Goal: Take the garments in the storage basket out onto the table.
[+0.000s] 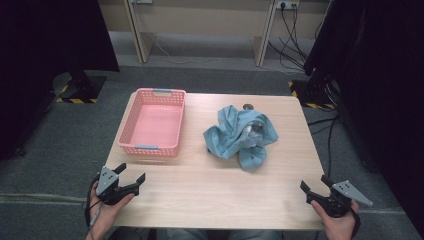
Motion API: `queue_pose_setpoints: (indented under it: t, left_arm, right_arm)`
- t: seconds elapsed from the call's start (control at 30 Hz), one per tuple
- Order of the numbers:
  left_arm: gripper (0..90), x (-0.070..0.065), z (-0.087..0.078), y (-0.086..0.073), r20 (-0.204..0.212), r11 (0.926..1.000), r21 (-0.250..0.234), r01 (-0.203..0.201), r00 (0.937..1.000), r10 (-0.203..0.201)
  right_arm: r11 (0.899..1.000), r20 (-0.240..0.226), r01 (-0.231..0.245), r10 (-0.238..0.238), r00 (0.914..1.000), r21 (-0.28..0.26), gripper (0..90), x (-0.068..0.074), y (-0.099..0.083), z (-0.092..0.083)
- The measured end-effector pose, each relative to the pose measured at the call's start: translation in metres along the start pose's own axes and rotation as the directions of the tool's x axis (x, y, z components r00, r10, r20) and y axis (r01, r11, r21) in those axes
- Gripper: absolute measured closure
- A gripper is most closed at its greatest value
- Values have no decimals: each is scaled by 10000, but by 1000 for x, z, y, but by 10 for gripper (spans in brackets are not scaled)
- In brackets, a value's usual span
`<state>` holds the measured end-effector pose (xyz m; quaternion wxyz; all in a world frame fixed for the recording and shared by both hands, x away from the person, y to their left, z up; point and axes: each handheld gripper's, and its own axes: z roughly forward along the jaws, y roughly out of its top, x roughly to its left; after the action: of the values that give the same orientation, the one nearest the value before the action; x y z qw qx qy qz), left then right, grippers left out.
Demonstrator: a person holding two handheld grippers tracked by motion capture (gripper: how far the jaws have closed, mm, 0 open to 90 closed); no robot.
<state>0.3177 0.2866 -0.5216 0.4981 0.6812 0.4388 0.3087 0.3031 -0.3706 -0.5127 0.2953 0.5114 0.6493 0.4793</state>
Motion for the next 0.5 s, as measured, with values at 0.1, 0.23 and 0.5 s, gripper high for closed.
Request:
queue_pose_setpoints:
  t: [0.1, 0.23, 0.5]
  left_arm:
    - [154, -1, 3, -2, 24, 10000, 35, -6, 10000, 6]
    - [154, -3, 6, -4, 42, 10000, 60, 6, 10000, -6]
    - [152, -6, 11, -9, 9, 9999, 101, 68, 10000, -68]
  right_arm:
    - [10000, 77, 6, -6, 10000, -74, 119, 0, -1, 1]
    - [9999, 151, 42, -40, 9999, -99, 118, -1, -3, 3]
    - [9999, 268, -29, 33, 9996, -147, 118, -2, -7, 7]
